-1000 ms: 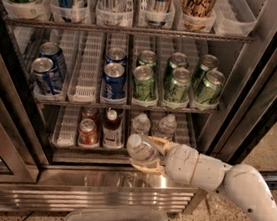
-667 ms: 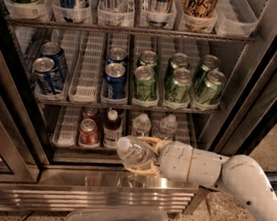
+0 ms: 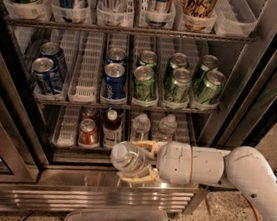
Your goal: Pick water bottle from bottom shelf of fridge
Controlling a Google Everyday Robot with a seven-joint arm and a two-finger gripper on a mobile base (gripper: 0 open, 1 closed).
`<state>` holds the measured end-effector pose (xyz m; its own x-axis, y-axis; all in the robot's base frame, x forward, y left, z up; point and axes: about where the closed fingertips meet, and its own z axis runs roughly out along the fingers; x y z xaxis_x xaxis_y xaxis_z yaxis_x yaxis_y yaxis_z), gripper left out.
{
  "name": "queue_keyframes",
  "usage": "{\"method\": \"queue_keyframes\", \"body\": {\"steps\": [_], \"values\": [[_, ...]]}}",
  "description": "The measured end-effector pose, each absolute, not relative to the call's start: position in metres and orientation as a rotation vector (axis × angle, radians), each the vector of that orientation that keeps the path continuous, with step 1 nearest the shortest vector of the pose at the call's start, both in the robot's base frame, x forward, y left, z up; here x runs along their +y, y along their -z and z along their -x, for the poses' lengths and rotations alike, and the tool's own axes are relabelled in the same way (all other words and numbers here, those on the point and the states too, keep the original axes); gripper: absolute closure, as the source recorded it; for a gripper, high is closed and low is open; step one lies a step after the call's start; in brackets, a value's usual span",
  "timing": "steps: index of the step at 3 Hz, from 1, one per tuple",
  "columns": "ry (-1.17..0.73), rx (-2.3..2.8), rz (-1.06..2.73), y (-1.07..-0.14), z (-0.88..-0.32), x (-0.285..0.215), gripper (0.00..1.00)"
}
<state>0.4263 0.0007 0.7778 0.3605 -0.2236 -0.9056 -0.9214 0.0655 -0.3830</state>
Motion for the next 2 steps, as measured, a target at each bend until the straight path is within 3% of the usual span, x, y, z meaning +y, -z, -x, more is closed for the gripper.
{"method": "queue_keyframes", "body": {"steps": [2], "values": [[-0.957, 1.093, 1.372, -0.791, -0.408, 0.001, 1.0]]}}
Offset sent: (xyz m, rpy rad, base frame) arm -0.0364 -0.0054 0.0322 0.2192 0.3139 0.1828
